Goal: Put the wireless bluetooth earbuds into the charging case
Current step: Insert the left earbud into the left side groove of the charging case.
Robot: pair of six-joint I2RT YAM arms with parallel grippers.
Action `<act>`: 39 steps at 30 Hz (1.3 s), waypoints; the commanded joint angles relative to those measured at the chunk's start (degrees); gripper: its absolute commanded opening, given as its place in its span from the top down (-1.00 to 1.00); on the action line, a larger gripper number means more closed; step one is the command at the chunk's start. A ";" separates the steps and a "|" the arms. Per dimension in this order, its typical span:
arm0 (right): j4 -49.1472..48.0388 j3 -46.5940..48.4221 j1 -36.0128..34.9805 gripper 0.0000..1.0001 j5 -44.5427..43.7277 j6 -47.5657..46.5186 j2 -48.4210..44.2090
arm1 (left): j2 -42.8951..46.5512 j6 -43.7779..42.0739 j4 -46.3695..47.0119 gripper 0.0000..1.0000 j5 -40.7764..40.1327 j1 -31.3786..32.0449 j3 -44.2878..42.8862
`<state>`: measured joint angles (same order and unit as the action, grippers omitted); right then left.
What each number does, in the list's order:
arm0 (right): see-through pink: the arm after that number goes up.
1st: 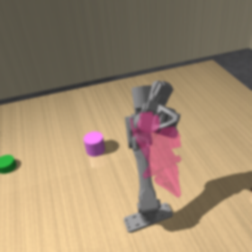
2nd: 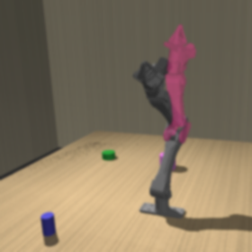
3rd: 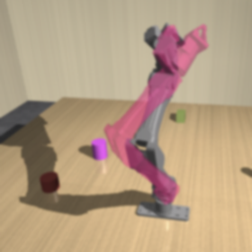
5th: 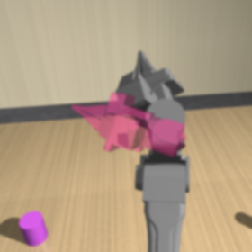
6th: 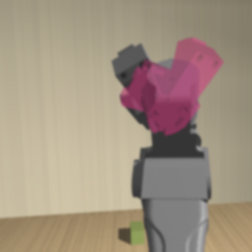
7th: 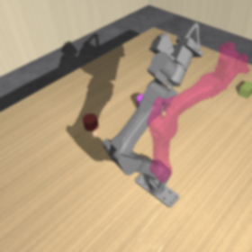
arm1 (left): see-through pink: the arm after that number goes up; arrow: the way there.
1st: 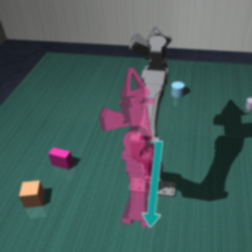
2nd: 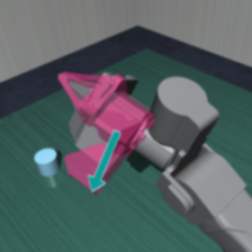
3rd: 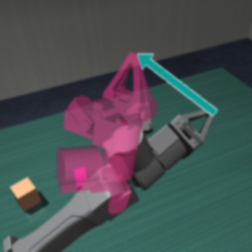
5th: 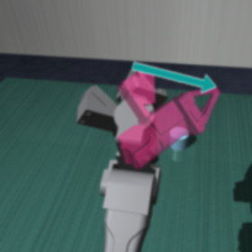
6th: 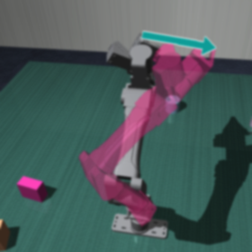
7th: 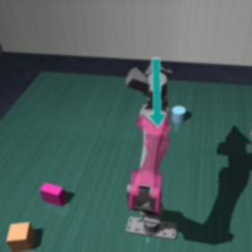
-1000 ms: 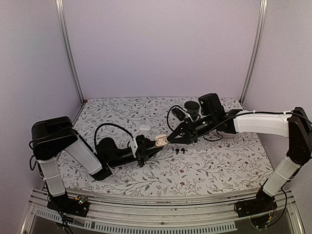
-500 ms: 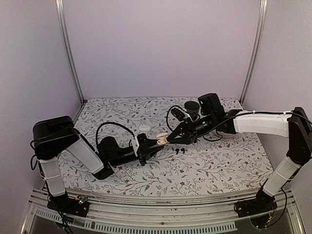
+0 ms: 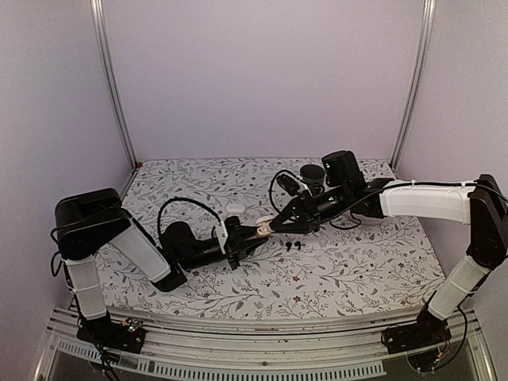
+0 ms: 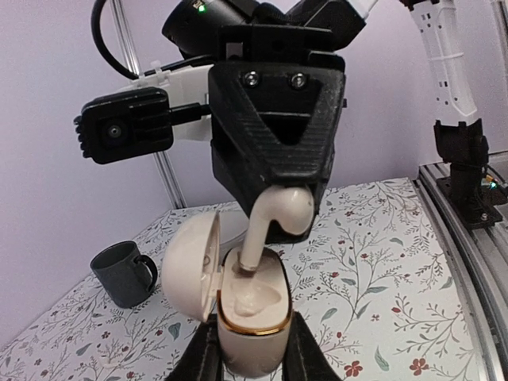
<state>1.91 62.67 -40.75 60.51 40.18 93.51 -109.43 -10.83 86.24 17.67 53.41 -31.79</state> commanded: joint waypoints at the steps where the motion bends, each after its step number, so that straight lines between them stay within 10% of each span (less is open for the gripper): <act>1: -1.91 1.96 -0.79 0.64 1.34 0.51 1.19 | -0.87 0.55 1.14 1.00 1.12 0.82 -1.46; 39: -2.53 2.08 -2.05 0.64 2.33 1.03 2.94 | -1.23 1.68 0.02 1.00 2.78 0.91 -2.06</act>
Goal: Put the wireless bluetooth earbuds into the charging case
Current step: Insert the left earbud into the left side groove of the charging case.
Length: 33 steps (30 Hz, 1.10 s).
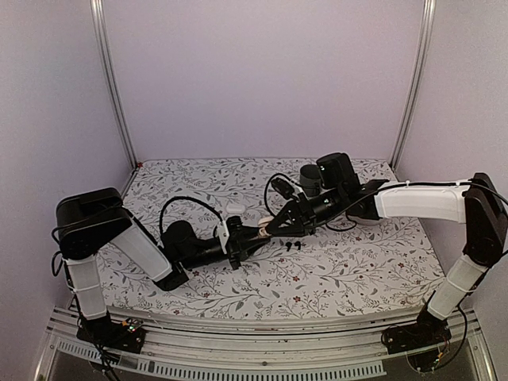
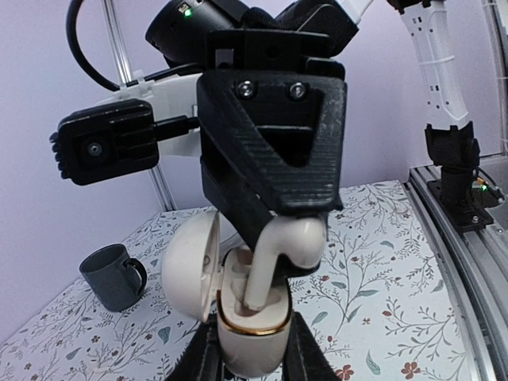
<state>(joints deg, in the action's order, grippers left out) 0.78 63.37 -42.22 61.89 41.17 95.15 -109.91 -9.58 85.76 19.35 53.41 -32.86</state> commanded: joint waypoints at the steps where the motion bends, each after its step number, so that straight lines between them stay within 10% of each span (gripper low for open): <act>1: -1.46 1.40 -0.62 0.64 0.95 0.05 1.39 | -0.72 0.42 0.47 1.00 1.19 0.91 -0.98; 33: 3.16 0.78 -0.63 0.51 -2.59 8.47 4.20 | -2.18 -0.08 4.20 1.00 -2.64 3.95 1.63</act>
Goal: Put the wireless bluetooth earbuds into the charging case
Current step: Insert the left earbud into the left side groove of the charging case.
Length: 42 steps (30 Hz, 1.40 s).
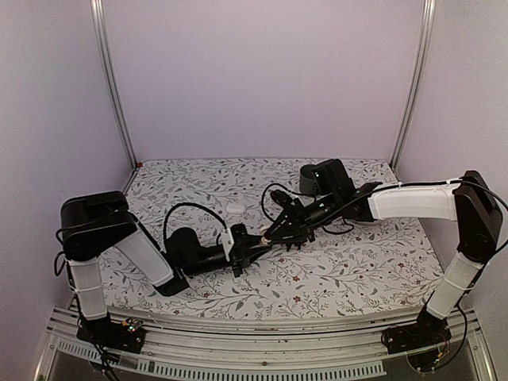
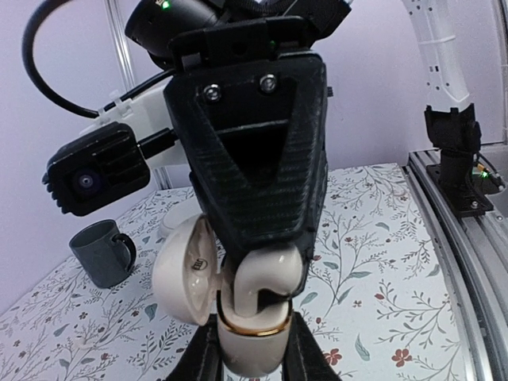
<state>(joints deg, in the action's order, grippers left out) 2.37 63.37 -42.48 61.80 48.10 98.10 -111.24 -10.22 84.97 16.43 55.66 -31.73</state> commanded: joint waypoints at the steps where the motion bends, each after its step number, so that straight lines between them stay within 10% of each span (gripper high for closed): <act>1: 1.58 0.69 -0.37 0.51 -2.75 1.62 1.25 | -0.90 0.79 5.31 1.00 0.24 1.80 0.55; 42: 20.92 9.04 -1.55 0.44 -21.51 -4.89 -2.21 | -4.69 8.37 12.07 1.00 -3.66 2.31 -0.04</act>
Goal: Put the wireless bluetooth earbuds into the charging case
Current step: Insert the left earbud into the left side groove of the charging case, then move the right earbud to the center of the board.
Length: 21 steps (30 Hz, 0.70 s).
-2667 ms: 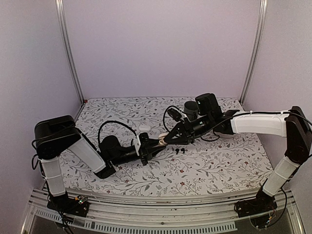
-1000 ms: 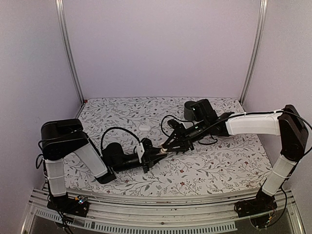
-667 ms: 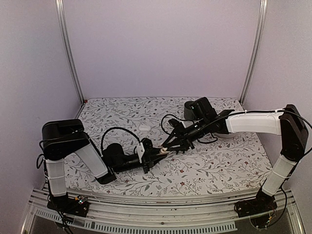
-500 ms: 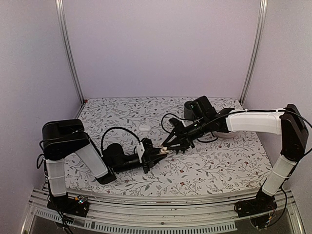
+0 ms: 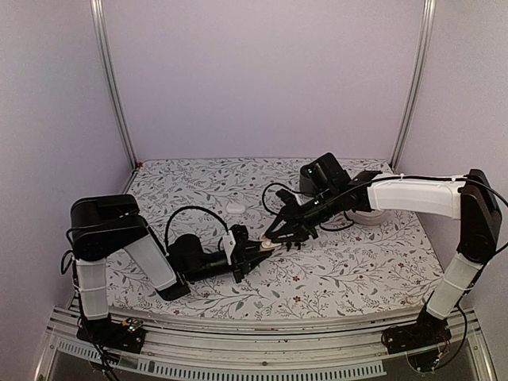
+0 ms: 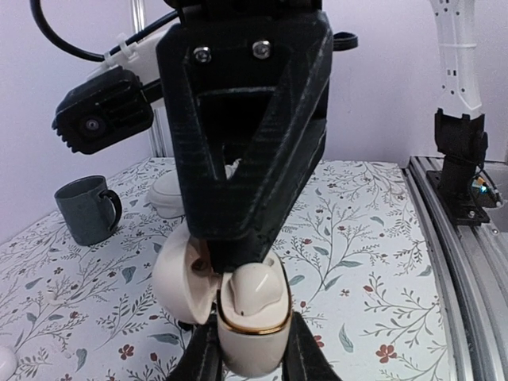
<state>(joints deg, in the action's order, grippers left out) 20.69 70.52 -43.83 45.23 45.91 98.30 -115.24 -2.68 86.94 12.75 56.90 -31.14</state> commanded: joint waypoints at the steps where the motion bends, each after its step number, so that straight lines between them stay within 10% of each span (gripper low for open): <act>1: 2.87 1.90 -0.22 0.44 -5.68 -3.39 -2.98 | -0.69 0.88 10.40 1.00 -0.71 1.05 -0.46; 21: -0.36 4.84 3.70 0.20 -20.67 -18.57 0.27 | 16.83 10.97 8.08 1.00 -7.25 -8.32 13.62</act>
<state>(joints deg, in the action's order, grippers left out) 22.76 72.12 -41.43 28.05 32.97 93.12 -103.00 4.69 87.18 4.01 50.98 -20.40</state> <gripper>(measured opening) 0.393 0.222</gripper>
